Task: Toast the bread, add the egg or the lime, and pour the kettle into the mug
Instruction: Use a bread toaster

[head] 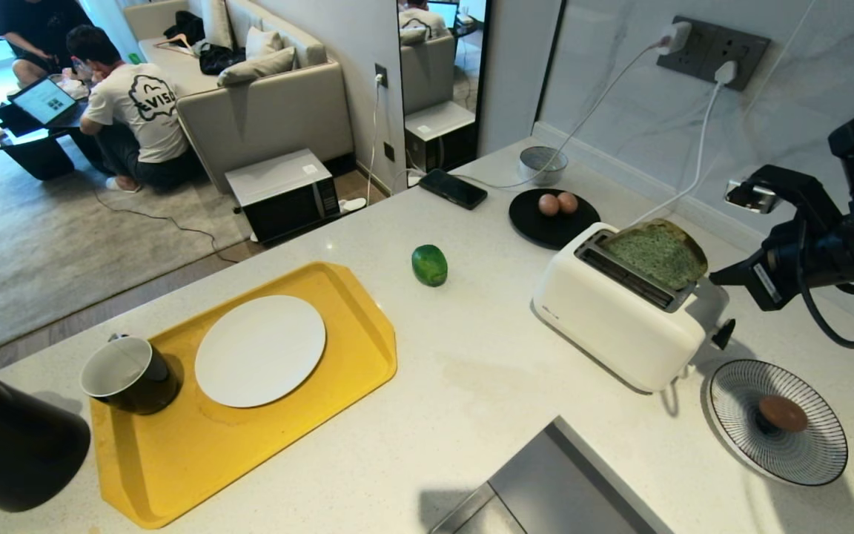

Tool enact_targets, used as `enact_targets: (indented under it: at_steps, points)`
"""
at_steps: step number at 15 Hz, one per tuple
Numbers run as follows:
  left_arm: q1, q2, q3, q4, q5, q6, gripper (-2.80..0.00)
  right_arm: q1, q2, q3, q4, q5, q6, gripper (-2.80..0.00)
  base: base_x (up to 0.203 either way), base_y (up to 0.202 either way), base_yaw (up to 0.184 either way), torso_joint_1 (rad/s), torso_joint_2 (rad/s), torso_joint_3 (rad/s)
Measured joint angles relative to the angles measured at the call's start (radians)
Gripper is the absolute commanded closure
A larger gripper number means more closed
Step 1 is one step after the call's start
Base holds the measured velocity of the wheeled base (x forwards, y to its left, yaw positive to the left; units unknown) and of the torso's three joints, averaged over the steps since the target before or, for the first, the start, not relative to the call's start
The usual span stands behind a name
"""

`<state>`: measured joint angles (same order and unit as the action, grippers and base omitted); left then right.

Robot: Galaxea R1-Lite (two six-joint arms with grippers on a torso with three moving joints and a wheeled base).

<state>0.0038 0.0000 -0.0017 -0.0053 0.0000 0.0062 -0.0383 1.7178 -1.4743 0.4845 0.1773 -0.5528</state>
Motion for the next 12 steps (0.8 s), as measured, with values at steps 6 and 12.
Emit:
enact_targets:
  at_steps: [6,12]
  points:
    - [0.000,0.000,0.000,0.000,0.000,0.000,0.00,0.004,0.043,-0.063,0.001,0.003,0.000,0.00,0.000,0.000,0.000,0.000,0.00,0.000]
    - [0.000,0.000,0.000,0.000,0.000,0.000,0.00,0.031,0.064,-0.110,0.002,0.003,0.004,0.00,0.000,0.000,0.000,0.000,0.00,0.000]
